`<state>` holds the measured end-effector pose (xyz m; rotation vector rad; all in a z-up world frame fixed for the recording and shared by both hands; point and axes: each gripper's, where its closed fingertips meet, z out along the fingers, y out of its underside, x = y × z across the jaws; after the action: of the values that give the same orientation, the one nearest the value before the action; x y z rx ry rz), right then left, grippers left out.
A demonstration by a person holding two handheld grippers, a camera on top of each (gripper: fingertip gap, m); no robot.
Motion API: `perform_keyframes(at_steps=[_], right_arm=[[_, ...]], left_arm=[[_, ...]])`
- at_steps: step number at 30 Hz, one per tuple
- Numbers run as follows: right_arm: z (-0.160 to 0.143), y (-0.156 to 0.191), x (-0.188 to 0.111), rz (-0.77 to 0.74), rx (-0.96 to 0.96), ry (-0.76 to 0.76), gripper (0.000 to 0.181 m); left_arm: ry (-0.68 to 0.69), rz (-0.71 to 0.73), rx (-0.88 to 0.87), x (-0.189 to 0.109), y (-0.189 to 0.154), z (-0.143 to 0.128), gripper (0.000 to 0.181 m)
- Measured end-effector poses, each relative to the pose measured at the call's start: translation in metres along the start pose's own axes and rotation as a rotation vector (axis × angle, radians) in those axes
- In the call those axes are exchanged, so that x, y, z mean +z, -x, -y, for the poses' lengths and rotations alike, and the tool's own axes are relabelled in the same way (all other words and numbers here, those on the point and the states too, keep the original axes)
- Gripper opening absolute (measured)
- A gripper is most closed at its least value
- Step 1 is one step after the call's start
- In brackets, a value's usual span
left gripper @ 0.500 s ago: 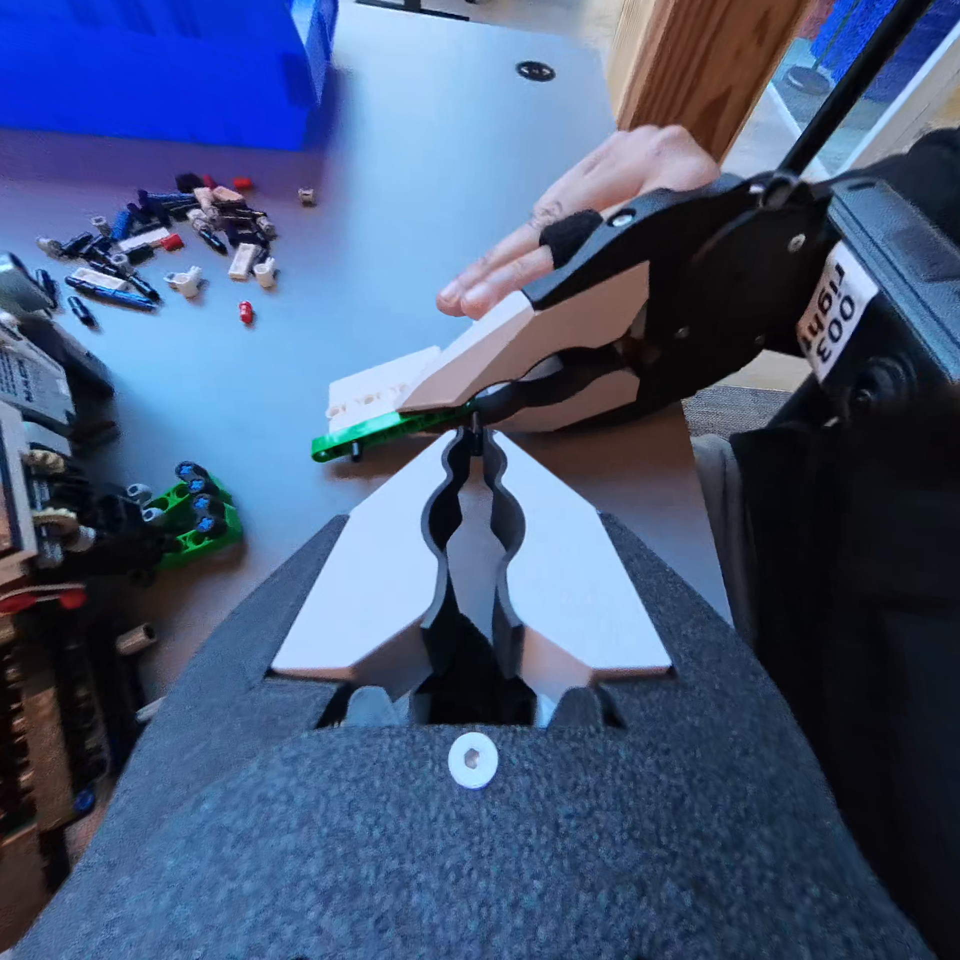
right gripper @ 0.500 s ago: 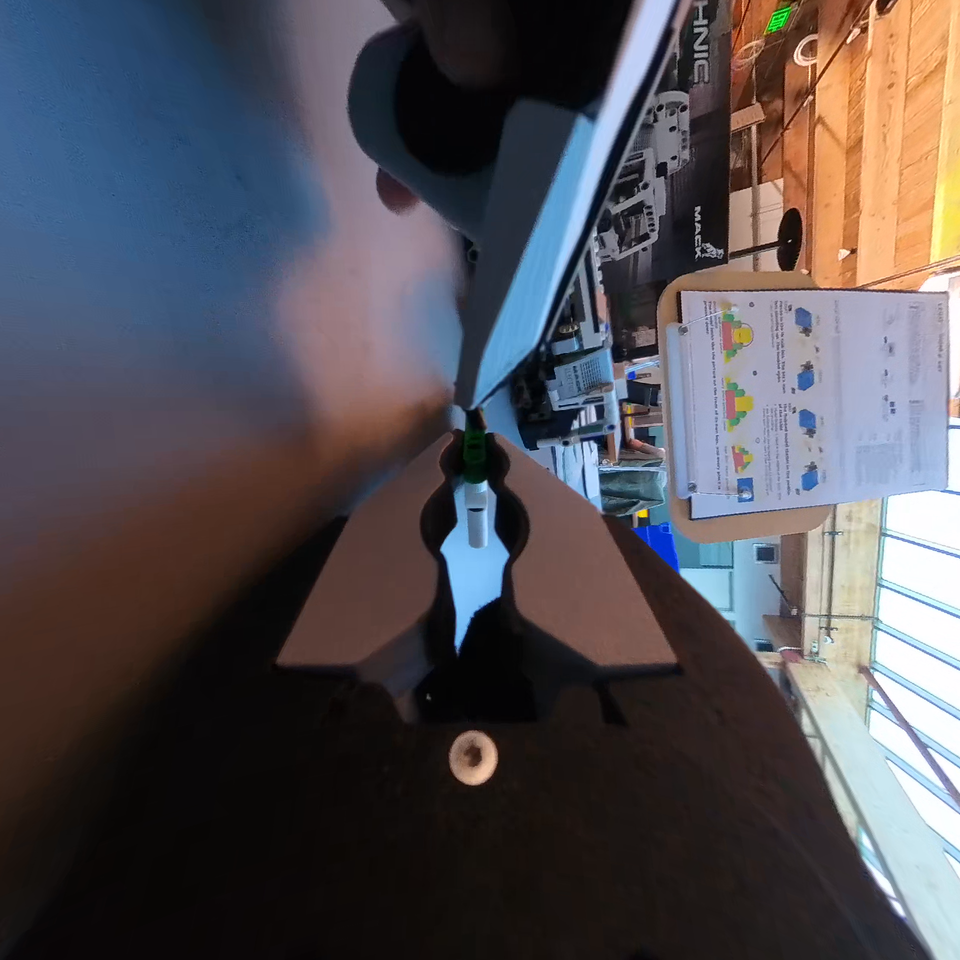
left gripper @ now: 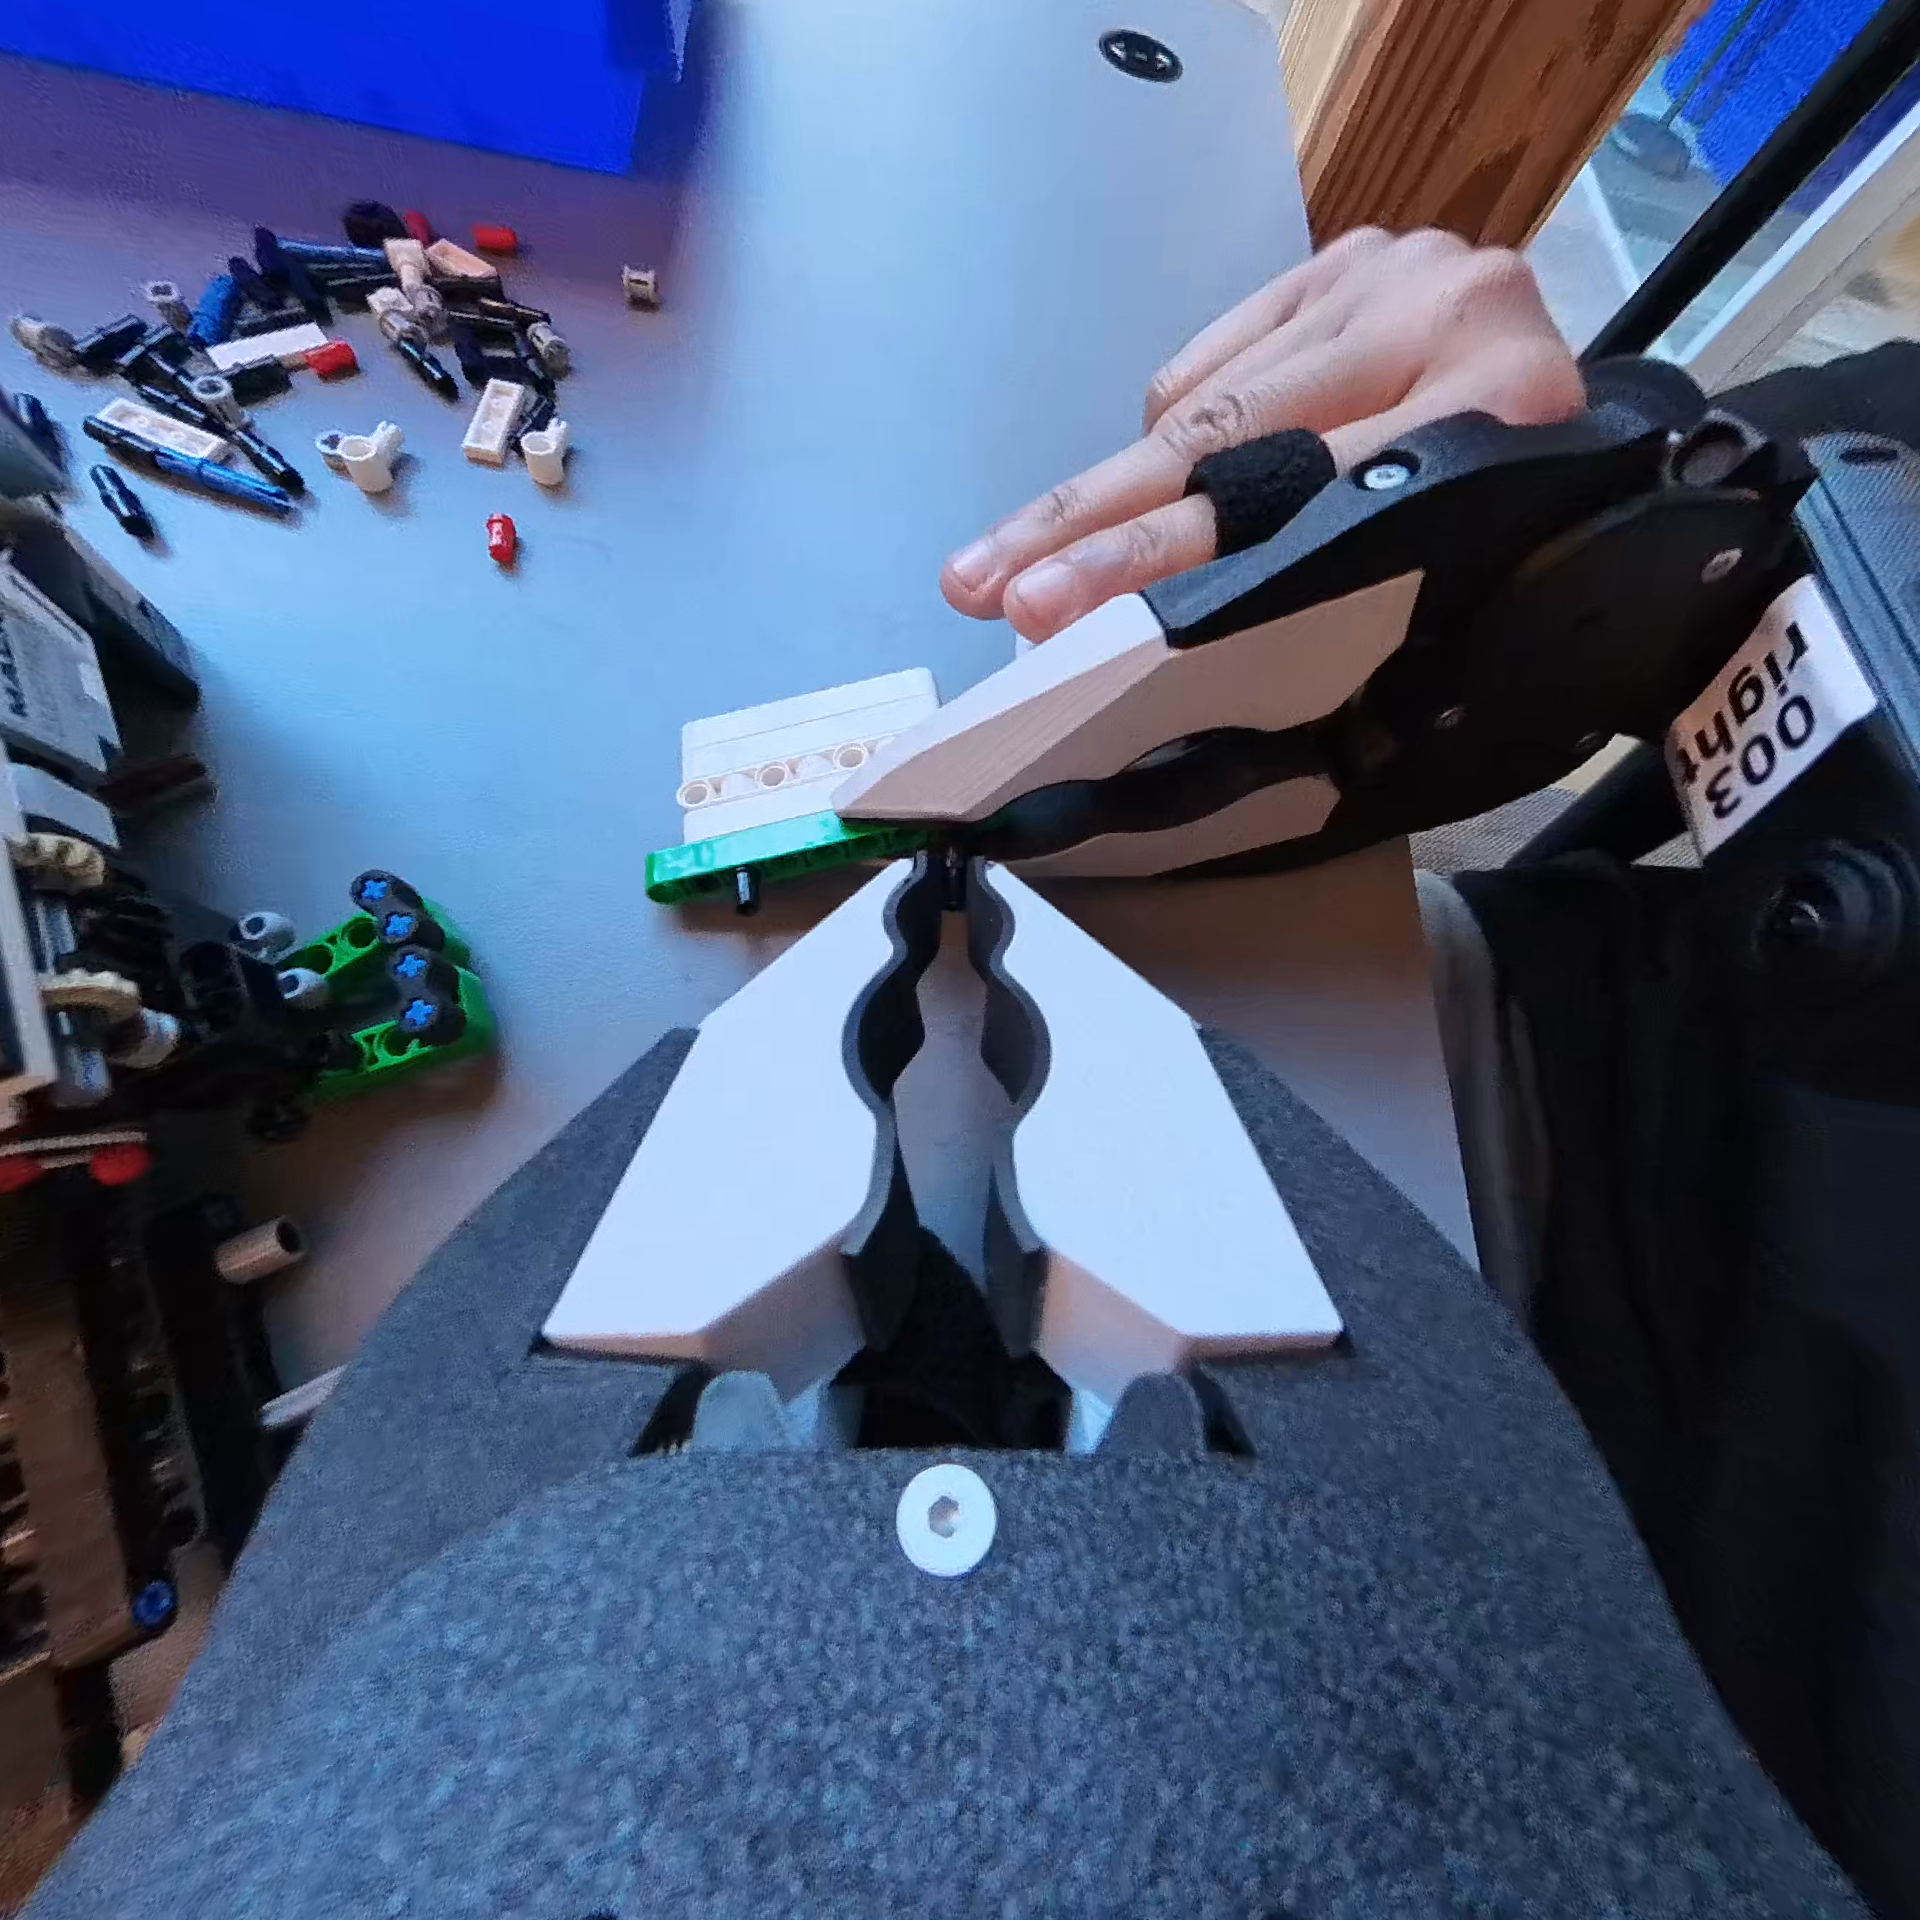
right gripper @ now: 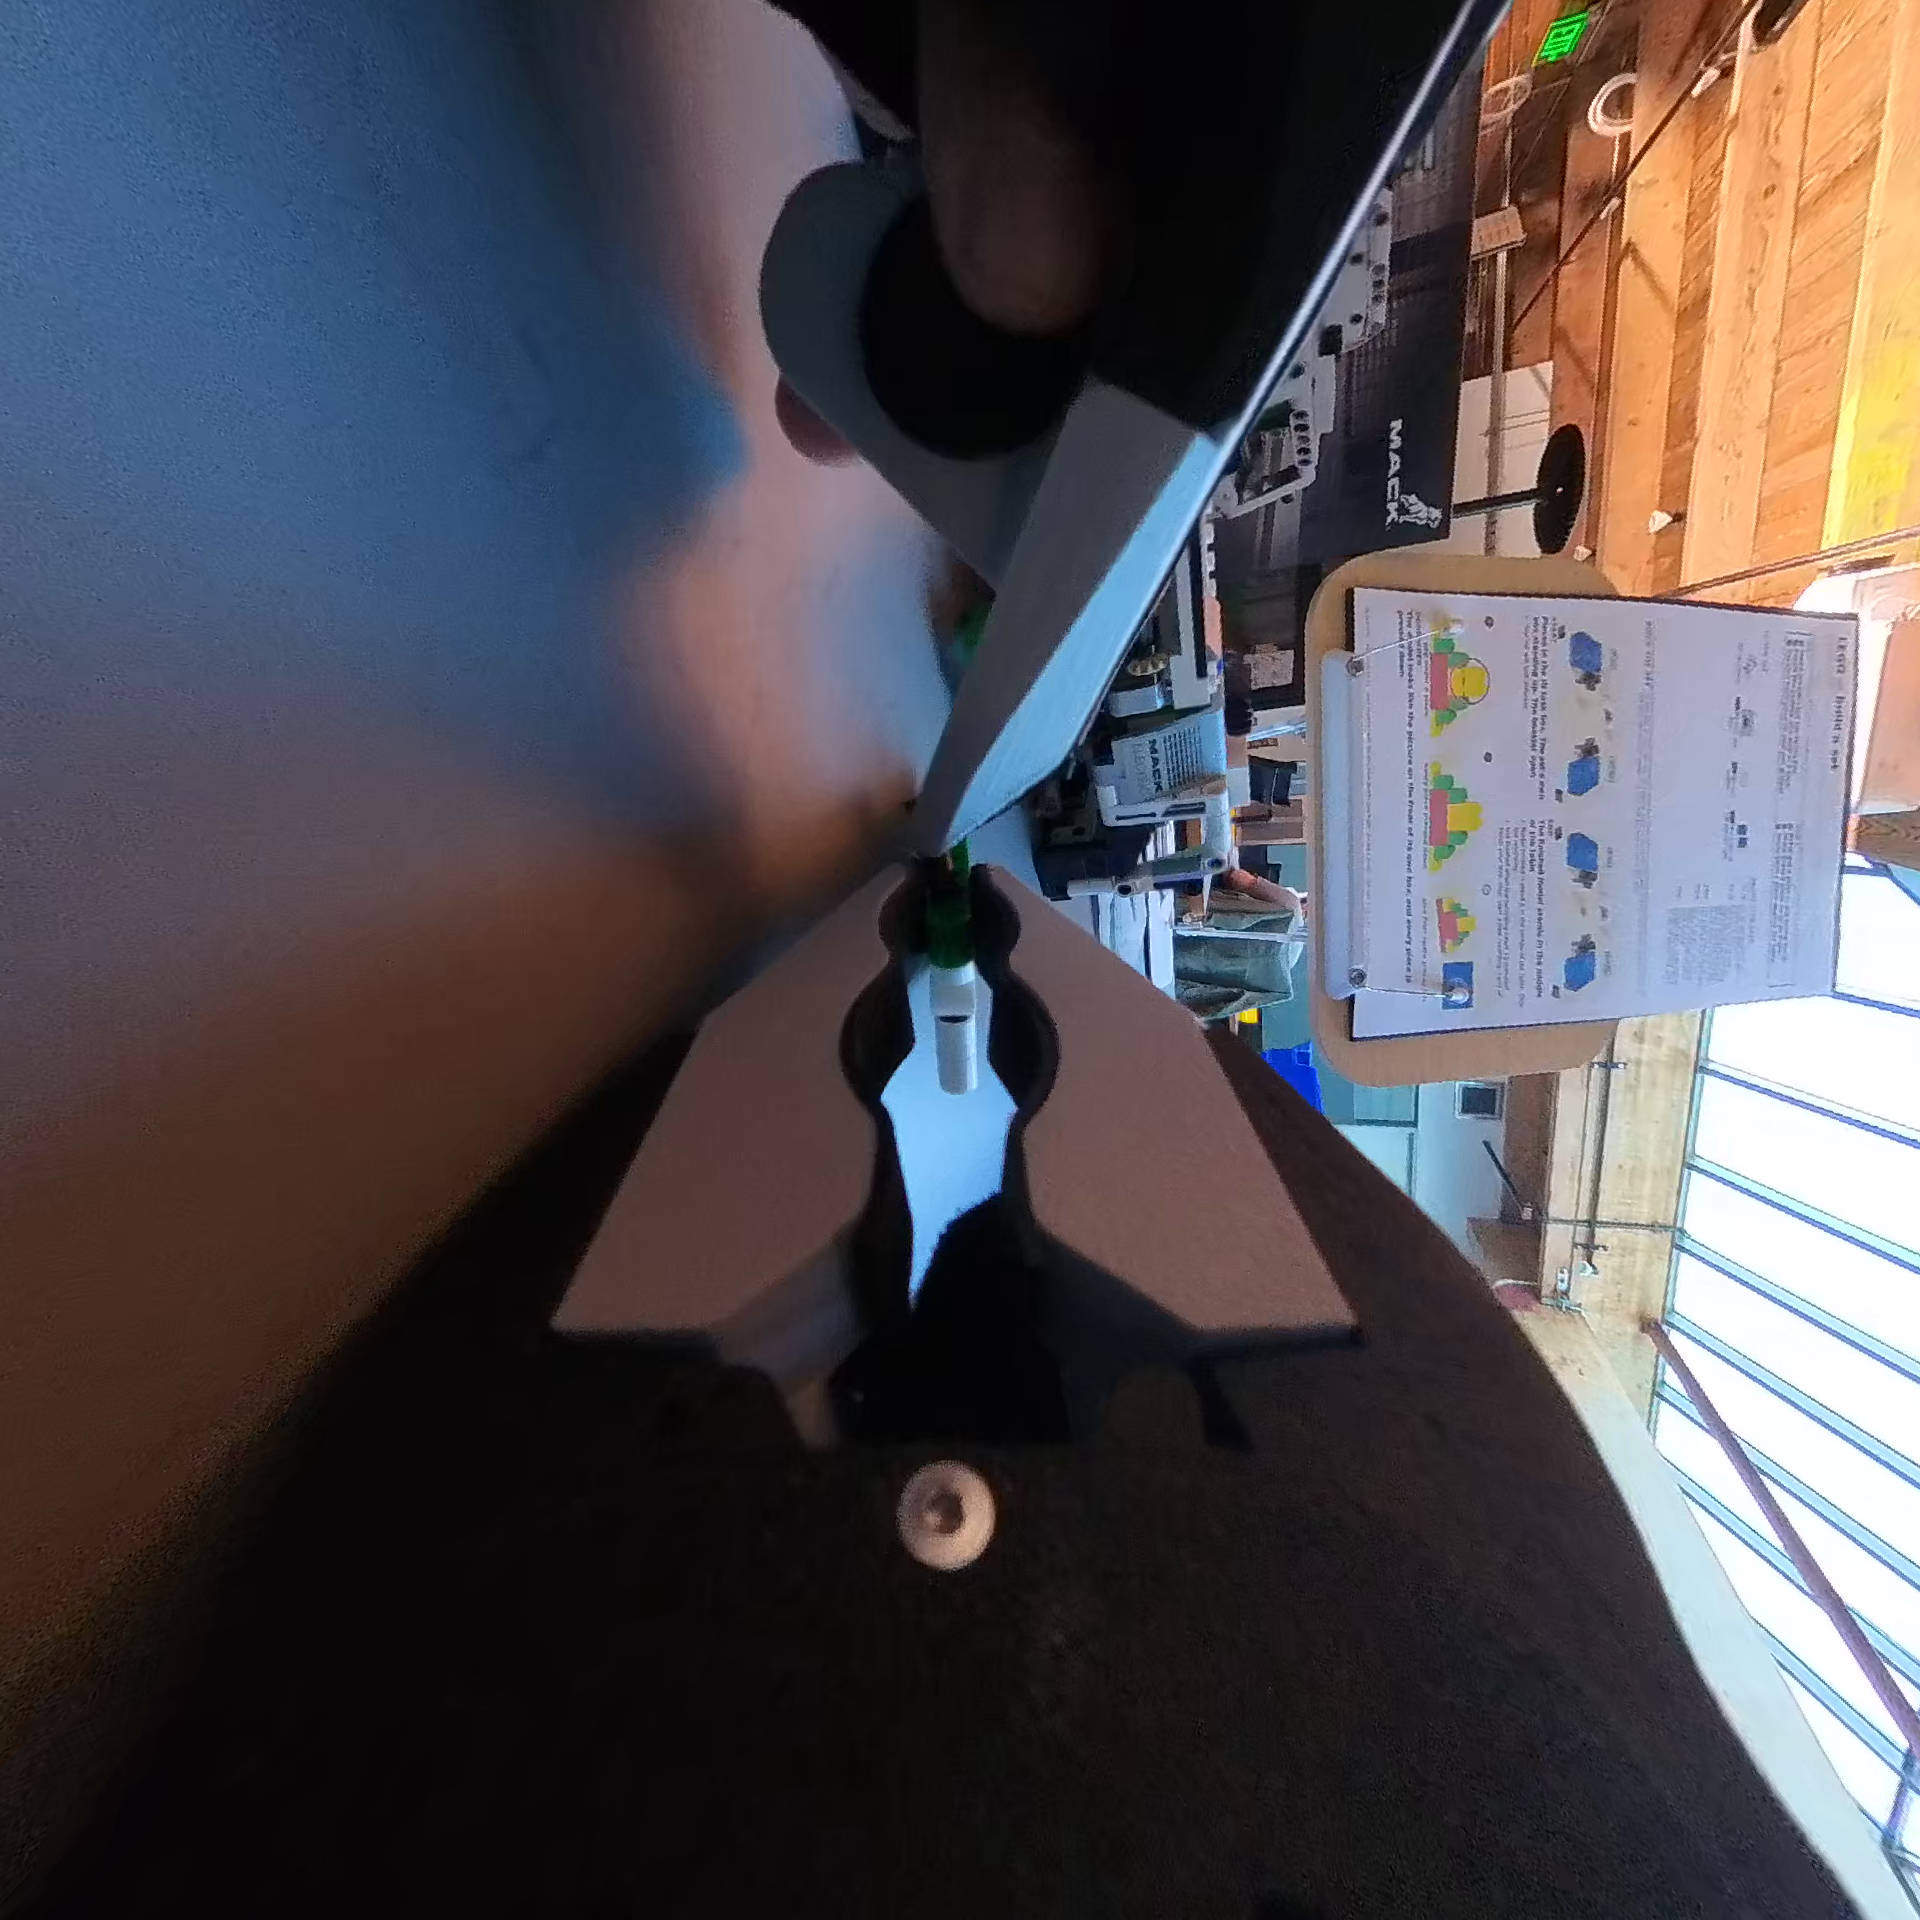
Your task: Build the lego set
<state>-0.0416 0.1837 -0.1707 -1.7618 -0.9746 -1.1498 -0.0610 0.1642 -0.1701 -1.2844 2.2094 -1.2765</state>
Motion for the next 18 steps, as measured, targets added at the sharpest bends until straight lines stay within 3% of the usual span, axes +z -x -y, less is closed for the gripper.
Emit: perform_keyframes(at_steps=[18], right_arm=[[0.004, 0.0005, 0.0009, 0.001, -0.013, -0.018, 0.007]], left_arm=[[0.013, -0.049, -0.133, -0.0034, 0.0076, -0.0036, 0.003]])
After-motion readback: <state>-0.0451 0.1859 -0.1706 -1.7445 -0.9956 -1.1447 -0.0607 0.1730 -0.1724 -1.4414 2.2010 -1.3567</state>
